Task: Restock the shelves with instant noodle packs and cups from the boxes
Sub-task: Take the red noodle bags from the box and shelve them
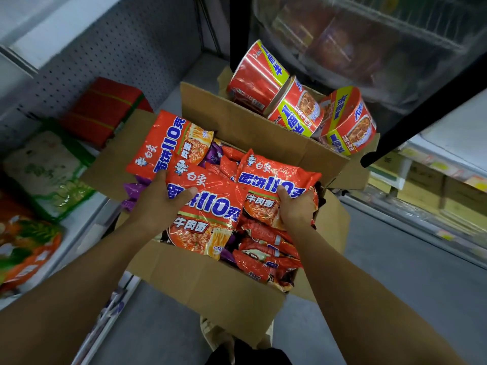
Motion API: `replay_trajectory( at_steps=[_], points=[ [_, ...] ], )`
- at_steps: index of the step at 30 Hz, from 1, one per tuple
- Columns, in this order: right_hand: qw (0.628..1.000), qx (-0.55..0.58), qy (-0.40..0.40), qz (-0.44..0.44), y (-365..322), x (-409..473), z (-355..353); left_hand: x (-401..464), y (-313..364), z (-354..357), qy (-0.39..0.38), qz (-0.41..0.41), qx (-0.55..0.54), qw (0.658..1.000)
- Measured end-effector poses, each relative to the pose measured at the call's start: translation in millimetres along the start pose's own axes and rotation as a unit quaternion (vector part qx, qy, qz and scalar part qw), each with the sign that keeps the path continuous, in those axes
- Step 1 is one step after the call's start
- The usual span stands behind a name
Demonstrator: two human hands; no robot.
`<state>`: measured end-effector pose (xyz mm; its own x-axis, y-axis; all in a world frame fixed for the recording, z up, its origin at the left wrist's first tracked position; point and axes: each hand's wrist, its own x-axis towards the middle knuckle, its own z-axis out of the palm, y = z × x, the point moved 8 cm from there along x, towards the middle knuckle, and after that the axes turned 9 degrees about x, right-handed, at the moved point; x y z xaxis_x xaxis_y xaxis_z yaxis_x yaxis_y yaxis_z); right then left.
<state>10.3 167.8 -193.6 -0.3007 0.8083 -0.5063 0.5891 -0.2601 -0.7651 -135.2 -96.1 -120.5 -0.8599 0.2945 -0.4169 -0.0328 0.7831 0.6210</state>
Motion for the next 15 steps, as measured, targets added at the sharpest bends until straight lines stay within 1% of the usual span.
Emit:
replay_trajectory(
  at_steps=[3, 6, 9, 15],
  points=[
    [0.998, -0.020, -0.003, -0.060, -17.4, -14.2, 0.2, -5.7, -2.2, -8.9, 0.005, 0.000, -0.013, 1.000],
    [0.990, -0.035, -0.022, -0.134, -40.8, -32.8, 0.4, -14.9, -1.6, -25.5, 0.015, 0.005, -0.021, 1.000],
    [0.978, -0.057, -0.035, -0.199, -68.4, -52.5, -3.4, -26.7, 1.7, -45.8, 0.032, 0.010, -0.040, 0.999],
    [0.949, -0.073, -0.081, -0.295, -127.0, -99.6, -9.5, -54.8, 11.2, -95.4, 0.083, 0.027, -0.068, 0.994]
  ],
)
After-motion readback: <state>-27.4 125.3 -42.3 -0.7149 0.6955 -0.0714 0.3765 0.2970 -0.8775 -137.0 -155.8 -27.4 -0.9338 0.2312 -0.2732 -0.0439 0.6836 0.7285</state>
